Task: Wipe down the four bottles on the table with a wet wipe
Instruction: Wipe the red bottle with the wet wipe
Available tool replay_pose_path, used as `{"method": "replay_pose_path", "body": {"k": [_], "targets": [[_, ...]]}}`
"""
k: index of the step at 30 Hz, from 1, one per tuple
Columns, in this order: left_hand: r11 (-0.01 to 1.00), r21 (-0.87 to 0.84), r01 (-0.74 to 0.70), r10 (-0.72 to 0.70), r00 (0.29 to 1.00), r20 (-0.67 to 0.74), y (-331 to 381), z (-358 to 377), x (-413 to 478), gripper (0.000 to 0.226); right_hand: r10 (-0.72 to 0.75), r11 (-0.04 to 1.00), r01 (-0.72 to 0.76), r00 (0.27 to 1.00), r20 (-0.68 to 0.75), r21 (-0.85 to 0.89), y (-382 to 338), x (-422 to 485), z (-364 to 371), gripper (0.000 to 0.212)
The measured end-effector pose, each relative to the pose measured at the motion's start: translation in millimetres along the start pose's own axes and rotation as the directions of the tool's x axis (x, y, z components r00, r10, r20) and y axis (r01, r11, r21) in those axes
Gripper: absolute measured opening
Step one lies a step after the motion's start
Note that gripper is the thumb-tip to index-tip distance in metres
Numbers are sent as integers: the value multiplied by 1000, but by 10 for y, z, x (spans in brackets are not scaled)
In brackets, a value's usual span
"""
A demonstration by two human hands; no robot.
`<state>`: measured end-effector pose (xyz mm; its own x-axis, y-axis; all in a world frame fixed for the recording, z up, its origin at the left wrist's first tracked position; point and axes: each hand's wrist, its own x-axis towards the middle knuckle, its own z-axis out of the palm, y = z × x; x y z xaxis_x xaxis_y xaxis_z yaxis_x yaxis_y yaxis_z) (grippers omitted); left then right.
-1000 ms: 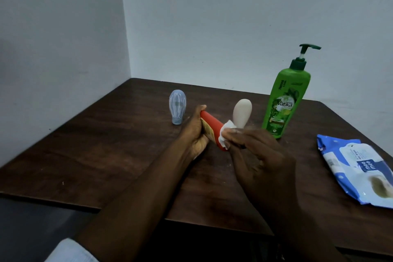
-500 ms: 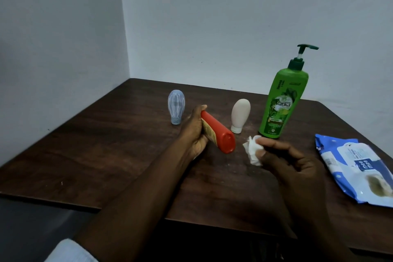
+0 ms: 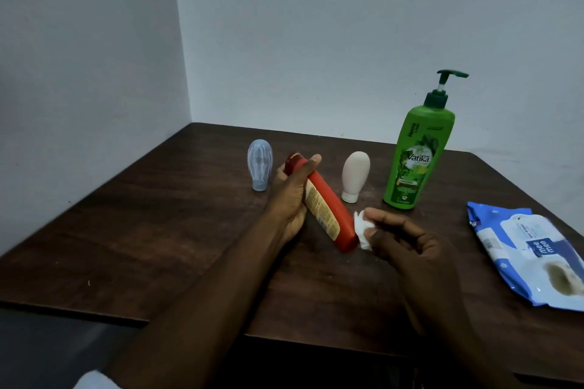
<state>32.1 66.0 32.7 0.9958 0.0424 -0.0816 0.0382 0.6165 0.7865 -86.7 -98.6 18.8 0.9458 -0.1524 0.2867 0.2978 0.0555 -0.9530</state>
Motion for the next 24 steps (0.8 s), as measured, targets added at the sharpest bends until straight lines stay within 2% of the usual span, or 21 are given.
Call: {"method": "replay_pose_path", "body": {"k": [4, 8, 12, 18, 20, 24], "targets": [[995, 37, -93, 91, 995, 48, 15, 11, -13, 85, -88, 944, 109, 993, 82, -311, 14, 48, -38, 32], [980, 99, -170, 157, 979, 126, 18, 19, -46, 87, -133, 880, 187, 979, 151, -436, 51, 98, 4, 31], [965, 109, -239, 207, 948, 242, 31, 46, -90, 87, -274, 876, 311, 950, 150, -370, 26, 223, 87, 27], [908, 189, -373, 242, 838, 488, 17, 157, -222, 88, -418, 856, 423, 905, 85, -297, -155, 466, 162, 18], [895, 205, -396, 231, 805, 546, 9, 192, -276, 98, -470, 847, 472, 880, 71, -246, -242, 502, 172, 15], [831, 324, -452, 189, 776, 601, 10, 190, -351, 108, -477, 870, 475, 879, 20, -128, -354, 526, 149, 21]]}}
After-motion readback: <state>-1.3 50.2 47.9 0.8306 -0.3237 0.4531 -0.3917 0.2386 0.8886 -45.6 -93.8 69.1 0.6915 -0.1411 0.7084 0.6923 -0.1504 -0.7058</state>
